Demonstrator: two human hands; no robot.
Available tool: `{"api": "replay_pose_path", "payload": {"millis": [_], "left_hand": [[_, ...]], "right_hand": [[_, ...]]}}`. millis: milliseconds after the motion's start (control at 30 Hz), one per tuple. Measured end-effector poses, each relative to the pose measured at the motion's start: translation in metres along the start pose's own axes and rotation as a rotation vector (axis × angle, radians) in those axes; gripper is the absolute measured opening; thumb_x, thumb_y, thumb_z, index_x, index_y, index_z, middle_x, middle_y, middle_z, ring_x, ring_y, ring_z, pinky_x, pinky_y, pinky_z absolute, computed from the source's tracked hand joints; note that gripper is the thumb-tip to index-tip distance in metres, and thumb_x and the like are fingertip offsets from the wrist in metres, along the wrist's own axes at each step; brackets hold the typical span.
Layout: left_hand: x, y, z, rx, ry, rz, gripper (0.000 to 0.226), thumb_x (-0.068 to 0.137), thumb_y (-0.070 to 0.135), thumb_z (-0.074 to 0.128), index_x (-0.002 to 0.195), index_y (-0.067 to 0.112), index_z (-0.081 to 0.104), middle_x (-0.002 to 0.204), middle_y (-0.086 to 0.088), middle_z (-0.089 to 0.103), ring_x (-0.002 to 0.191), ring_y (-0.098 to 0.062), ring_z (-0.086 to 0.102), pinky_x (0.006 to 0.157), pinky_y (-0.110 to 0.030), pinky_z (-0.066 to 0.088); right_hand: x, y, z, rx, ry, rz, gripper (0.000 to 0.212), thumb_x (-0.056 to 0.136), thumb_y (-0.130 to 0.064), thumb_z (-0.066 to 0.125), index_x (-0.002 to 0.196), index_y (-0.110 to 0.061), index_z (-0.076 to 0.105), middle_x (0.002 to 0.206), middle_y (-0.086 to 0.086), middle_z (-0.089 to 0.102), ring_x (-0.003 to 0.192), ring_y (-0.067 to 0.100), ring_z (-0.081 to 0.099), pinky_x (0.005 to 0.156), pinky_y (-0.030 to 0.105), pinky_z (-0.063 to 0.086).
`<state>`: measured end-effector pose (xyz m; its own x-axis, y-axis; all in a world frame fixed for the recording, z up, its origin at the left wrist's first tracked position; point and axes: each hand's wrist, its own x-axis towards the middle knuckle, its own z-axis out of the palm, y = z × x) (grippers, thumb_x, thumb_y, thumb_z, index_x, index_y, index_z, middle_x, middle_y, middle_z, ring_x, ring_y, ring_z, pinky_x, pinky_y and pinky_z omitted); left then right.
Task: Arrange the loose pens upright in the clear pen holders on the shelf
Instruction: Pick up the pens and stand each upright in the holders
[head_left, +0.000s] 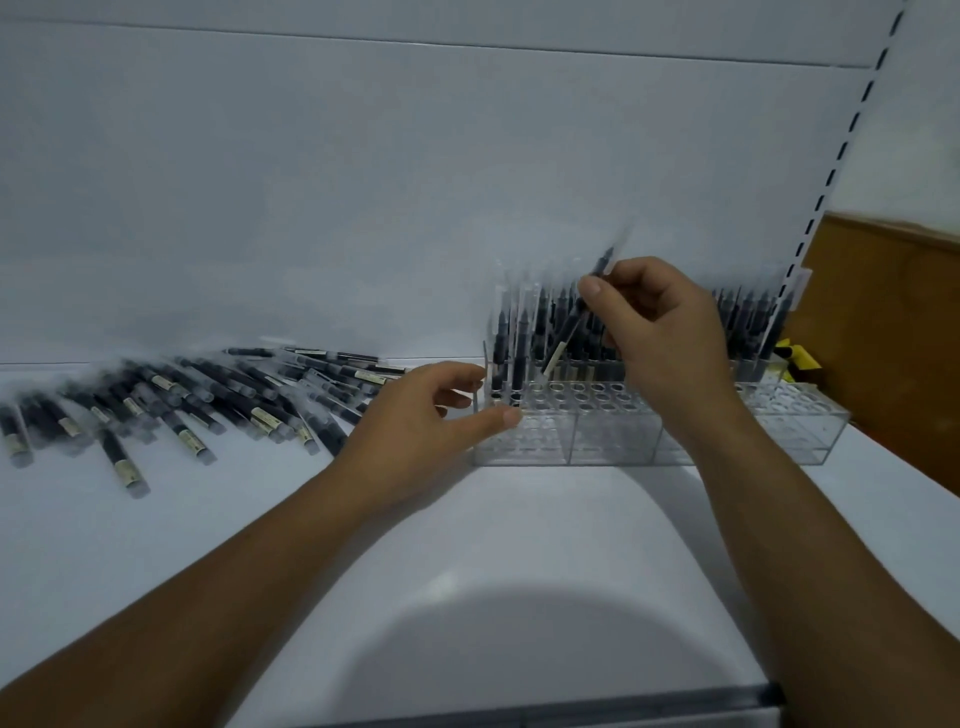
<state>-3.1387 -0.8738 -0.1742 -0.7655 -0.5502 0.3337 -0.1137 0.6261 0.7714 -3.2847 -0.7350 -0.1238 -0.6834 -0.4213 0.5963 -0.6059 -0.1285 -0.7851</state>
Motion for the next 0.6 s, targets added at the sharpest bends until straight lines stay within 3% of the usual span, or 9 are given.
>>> {"api": "replay_pose_path", "payload": {"millis": [167, 367, 600], "left_hand": [[0.003, -0.001, 0.001, -0.05, -0.003, -0.044, 0.054, 0.07, 0.05, 0.076, 0.118, 0.028, 0.065, 0.101, 0.017, 0.065, 0.092, 0.005, 0.059, 0.08, -0.014, 0.048], [0.006, -0.003, 0.003, -0.054, 0.023, -0.057, 0.053, 0.067, 0.052, 0.077, 0.114, 0.029, 0.065, 0.099, 0.014, 0.065, 0.091, 0.002, 0.061, 0.078, -0.014, 0.048], [0.008, -0.006, 0.002, -0.044, 0.003, -0.046, 0.06, 0.064, 0.056, 0.075, 0.116, 0.029, 0.065, 0.099, 0.015, 0.066, 0.091, 0.003, 0.061, 0.077, -0.012, 0.048]], "right_hand": [[0.001, 0.007, 0.008, -0.112, -0.073, -0.062, 0.008, 0.089, -0.026, 0.069, 0.083, -0.027, 0.064, 0.072, -0.01, 0.062, 0.063, -0.001, 0.054, 0.063, 0.015, 0.048], [0.001, 0.015, 0.019, -0.396, -0.252, -0.009, 0.011, 0.087, -0.037, 0.07, 0.083, -0.029, 0.064, 0.074, -0.013, 0.063, 0.068, 0.005, 0.058, 0.067, 0.026, 0.051], [-0.001, 0.012, 0.02, -0.436, -0.287, 0.038, 0.014, 0.088, -0.037, 0.069, 0.08, -0.029, 0.06, 0.075, -0.01, 0.063, 0.068, 0.008, 0.058, 0.068, 0.03, 0.051]]}}
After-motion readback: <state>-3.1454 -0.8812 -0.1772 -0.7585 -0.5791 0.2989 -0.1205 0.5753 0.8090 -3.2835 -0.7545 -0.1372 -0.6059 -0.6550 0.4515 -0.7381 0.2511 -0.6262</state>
